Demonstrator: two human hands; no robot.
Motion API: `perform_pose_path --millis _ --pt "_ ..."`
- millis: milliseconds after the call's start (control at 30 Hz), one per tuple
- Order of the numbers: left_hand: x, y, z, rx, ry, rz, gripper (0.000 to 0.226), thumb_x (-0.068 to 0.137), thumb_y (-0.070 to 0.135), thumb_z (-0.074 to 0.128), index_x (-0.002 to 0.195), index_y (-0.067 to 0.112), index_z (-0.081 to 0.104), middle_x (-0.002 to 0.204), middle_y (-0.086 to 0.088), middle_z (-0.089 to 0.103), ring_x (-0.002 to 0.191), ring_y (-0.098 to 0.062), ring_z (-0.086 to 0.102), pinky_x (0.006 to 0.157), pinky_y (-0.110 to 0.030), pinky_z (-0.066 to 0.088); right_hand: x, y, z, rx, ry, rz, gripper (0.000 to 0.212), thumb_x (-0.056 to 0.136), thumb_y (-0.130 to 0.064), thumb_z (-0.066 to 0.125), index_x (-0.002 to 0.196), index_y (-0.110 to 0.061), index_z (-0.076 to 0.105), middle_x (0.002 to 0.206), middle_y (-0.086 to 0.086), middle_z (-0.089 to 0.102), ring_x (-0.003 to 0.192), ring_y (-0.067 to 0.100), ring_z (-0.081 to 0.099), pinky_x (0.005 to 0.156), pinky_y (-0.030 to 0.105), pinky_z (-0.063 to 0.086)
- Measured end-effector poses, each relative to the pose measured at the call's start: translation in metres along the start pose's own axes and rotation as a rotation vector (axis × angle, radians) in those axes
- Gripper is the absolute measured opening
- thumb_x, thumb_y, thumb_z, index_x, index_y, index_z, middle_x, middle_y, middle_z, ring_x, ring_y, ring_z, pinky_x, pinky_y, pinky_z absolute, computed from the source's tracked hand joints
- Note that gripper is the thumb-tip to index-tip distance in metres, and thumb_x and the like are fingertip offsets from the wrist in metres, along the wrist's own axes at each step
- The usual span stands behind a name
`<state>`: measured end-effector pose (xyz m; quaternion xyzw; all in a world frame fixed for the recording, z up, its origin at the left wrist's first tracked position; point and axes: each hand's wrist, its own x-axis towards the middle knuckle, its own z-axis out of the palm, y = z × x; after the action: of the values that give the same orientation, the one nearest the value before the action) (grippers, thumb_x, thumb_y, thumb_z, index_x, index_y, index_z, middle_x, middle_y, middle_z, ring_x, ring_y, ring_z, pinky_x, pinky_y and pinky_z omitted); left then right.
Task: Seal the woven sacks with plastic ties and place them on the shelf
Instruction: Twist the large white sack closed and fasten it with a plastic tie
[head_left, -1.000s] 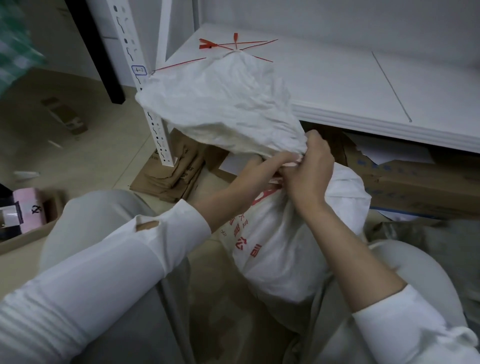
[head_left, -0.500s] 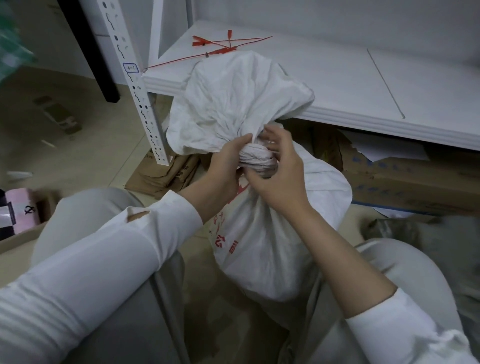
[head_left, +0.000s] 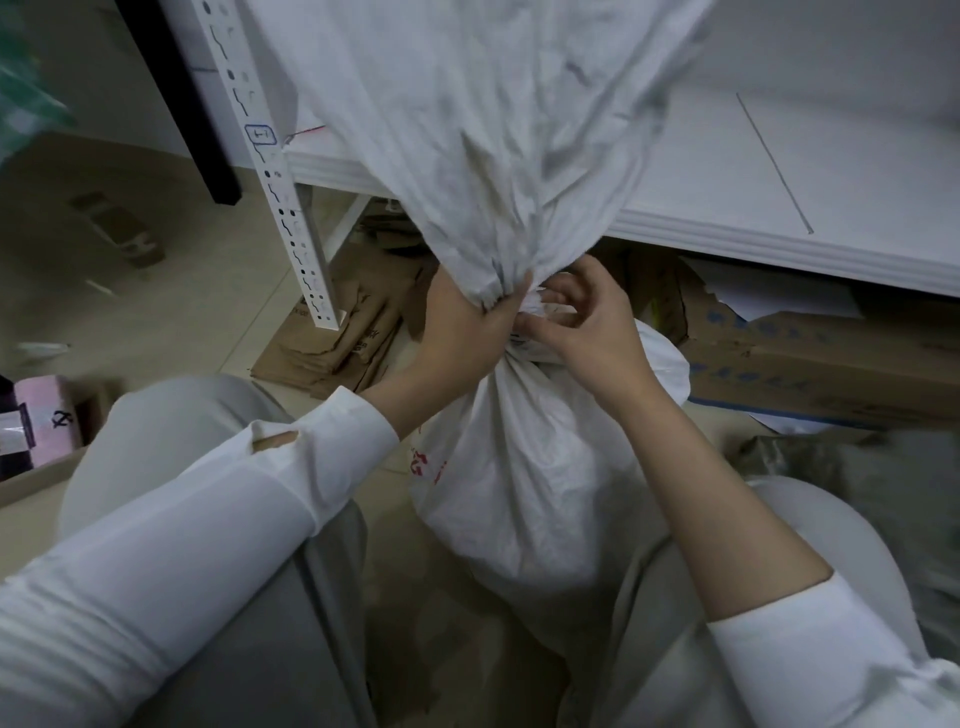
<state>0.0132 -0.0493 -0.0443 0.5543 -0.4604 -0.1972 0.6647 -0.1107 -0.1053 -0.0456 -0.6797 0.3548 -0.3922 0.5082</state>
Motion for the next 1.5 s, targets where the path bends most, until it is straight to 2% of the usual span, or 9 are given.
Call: perform_pose_path --millis 100,333,600,833,967,1067,1167,1300,1500 --pt "0.002 0.006 -0.003 0.009 -0.145 0.044 0.048 0.086 -0.005 0.066 0.114 0.029 0.049 0.099 0.02 0.057 0.094 0.023 0.055 0.081 -0.002 0.043 -0.006 -0.001 0.0 0.047 0.026 0.039 0.059 0.07 -0.002 0.083 0.12 -0.01 0.053 0.112 0.003 0.068 0.104 0.008 0.066 0.089 0.03 0.055" --pt "0.029 0.012 -0.018 -0.122 -0.44 -0.26 0.046 0.082 -0.005 0.07 0.121 0.015 0.059 0.108 0.008 0.069 0.103 -0.003 0.066 0.087 -0.022 0.053 -0.015 -0.003 0.005 0.135 0.111 0.062 0.033 0.07 -0.002 0.083 0.095 -0.018 0.07 0.092 -0.012 0.073 0.093 0.004 0.069 0.079 0.017 0.053" --pt "0.044 0.003 -0.019 -0.248 -0.334 -0.561 0.057 0.058 -0.008 0.071 0.114 -0.003 0.065 0.111 -0.015 0.07 0.103 -0.03 0.068 0.096 -0.047 0.052 -0.016 -0.002 0.029 -0.168 0.336 -0.121 0.049 0.064 -0.031 0.089 0.103 -0.009 0.07 0.103 -0.002 0.071 0.102 0.006 0.065 0.092 0.03 0.052" --pt "0.032 0.008 -0.012 -0.174 -0.367 -0.525 0.015 0.083 0.001 0.065 0.092 0.013 0.068 0.079 0.005 0.073 0.071 -0.004 0.069 0.061 -0.02 0.052 -0.011 -0.001 0.027 -0.422 0.434 -0.232 0.038 0.075 -0.025 0.081 0.104 -0.005 0.07 0.108 0.007 0.069 0.109 0.017 0.061 0.097 0.017 0.04" --pt "0.02 -0.003 -0.007 -0.009 -0.139 -0.473 0.028 0.072 0.03 0.081 0.085 0.008 0.069 0.072 0.003 0.066 0.059 -0.001 0.061 0.053 -0.018 0.044 -0.006 0.002 0.026 -0.64 0.443 -0.183 0.019 0.084 -0.031 0.071 0.088 -0.013 0.072 0.09 -0.004 0.069 0.096 0.016 0.063 0.072 0.008 0.027" --pt "0.011 -0.007 0.001 0.102 -0.033 -0.344 0.029 0.07 0.035 0.071 0.077 0.009 0.062 0.068 0.002 0.065 0.064 -0.008 0.06 0.058 -0.024 0.045 -0.01 -0.005 0.031 -0.634 0.39 -0.035 0.018 0.094 -0.027 0.059 0.105 -0.015 0.067 0.097 -0.014 0.055 0.101 0.004 0.051 0.073 0.003 0.023" --pt "-0.002 0.002 0.008 0.198 -0.16 -0.235 0.068 0.061 0.06 0.048 0.09 -0.001 0.056 0.078 0.0 0.054 0.069 -0.001 0.051 0.063 -0.01 0.039 -0.015 -0.01 0.025 -0.729 0.226 0.09 0.028 0.101 -0.021 0.046 0.116 -0.005 0.062 0.116 0.003 0.061 0.111 0.013 0.049 0.079 0.008 0.021" --pt "-0.014 0.012 0.007 0.026 -0.272 -0.112 0.045 0.066 0.048 0.061 0.075 0.005 0.055 0.069 0.006 0.057 0.066 0.002 0.055 0.062 -0.013 0.042 -0.02 -0.016 0.015 -0.918 -0.128 0.328 0.041 0.106 -0.024 0.031 0.139 -0.002 0.041 0.141 0.016 0.046 0.13 0.032 0.041 0.101 0.032 0.028" --pt "0.002 -0.009 0.01 0.026 -0.168 -0.251 0.03 0.079 0.021 0.068 0.089 -0.006 0.06 0.082 -0.014 0.065 0.08 -0.013 0.066 0.07 -0.022 0.049 -0.013 0.002 0.032 -0.853 0.351 -0.342 0.017 0.076 -0.022 0.053 0.073 -0.005 0.058 0.072 0.012 0.062 0.074 0.03 0.06 0.068 0.019 0.027"
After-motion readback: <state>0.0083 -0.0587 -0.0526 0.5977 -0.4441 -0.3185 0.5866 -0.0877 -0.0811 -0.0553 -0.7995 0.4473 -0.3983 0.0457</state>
